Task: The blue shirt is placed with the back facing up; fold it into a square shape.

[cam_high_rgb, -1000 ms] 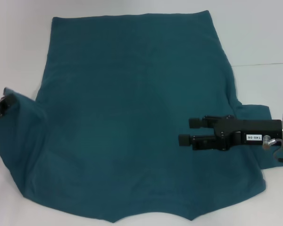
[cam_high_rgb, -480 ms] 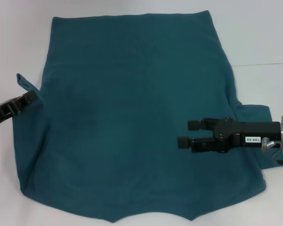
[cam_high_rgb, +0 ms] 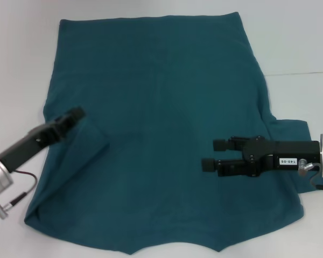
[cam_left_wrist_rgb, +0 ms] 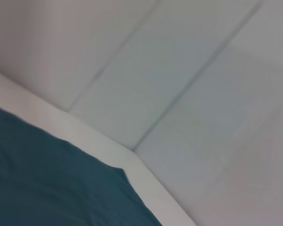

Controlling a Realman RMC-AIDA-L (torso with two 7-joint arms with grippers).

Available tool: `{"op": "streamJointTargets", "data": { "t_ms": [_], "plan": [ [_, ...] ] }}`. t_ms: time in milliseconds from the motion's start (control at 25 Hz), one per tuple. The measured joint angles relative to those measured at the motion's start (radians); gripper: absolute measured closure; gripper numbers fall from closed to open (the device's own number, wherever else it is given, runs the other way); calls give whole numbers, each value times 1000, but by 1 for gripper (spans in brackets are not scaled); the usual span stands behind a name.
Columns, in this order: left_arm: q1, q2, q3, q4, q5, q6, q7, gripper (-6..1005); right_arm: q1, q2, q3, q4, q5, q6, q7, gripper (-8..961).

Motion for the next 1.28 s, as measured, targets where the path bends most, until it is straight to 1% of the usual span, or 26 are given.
{"op": "streamJointTargets", "data": {
  "t_ms": [120,200,280,400,680,840,1080,1280],
  "plan": [
    [-11,-2,0,-65,0,12,167,870,0,0,-1,0,0,-2,0,13],
    [-15,-3,0,-91,-1,13,226,832,0,0,-1,0,1,-3,0,13],
    [-17,-1,-2,-97,-2,12,233,795,0,0,0,0,1,-9,1,13],
    [-11,1,-8,-85,-13,21,233,563,0,0,7,0,7,-16,-1,13],
    [15,4,-10,-52,-29,41,228,309,-6,-2,24,0,12,-9,0,13],
    [35,4,-11,-29,-29,138,227,131,-13,-6,75,0,12,2,15,12],
    [64,4,-3,13,-28,307,234,87,-39,-18,98,-10,8,52,105,12],
    [79,5,0,25,-21,329,234,50,-68,-21,129,-16,10,132,190,12]
  ]
}}
